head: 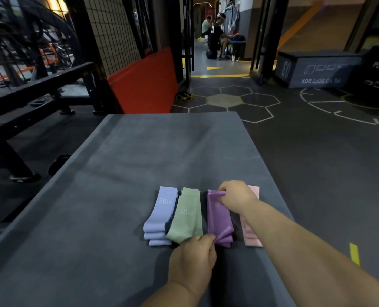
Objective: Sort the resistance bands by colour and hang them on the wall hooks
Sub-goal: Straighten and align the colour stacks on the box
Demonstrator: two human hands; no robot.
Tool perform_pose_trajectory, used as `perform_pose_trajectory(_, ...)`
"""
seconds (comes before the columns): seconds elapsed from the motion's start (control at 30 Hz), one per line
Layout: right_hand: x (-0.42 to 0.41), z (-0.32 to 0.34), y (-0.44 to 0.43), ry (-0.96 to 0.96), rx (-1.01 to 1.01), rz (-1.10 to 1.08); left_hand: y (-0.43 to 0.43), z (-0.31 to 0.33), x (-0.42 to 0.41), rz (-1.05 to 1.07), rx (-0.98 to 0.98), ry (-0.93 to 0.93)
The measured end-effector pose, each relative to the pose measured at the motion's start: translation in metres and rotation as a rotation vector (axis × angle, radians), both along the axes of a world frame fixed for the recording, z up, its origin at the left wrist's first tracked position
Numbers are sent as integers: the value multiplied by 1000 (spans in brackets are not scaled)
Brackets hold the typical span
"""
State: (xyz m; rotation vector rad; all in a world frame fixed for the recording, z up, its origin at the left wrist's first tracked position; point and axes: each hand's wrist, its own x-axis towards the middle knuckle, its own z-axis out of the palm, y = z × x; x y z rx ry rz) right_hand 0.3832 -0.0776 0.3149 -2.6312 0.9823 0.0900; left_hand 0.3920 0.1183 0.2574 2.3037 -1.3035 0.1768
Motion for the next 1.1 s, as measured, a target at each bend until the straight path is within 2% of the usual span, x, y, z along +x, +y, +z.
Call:
perform_pose_trajectory(0.2,-4,-3,5,-66,-21,-38,4,10,-10,-30,0,244)
perform_pose_trajectory(0.27,-9,-2,8,-96,-22,-28,6,14,-15,-47,-57,229)
perform_pose_trajectory(0.37,-23,1,9,-206,-25,-49,15,38,-8,-122,-256,201)
perform_pose_trajectory(0.5,-53,0,2,-362,-104,-154,28,40,35,45,-492,-22)
perform_pose_trajectory(0.6,-72,-11,1,-328,-80,-217,40,30,59,156,-392,18)
perform_pose_trajectory(0.77,-80,-21,10,-104,78,-98,57,-1,60,-14,-101,1)
perform_pose_trajectory(0.9,-79,-30,16,81,45,58,55,-3,56,-47,-105,-14)
perform_pose_trajectory(1.1,-85,-33,26,73,22,78,44,-6,49,-30,-102,-41)
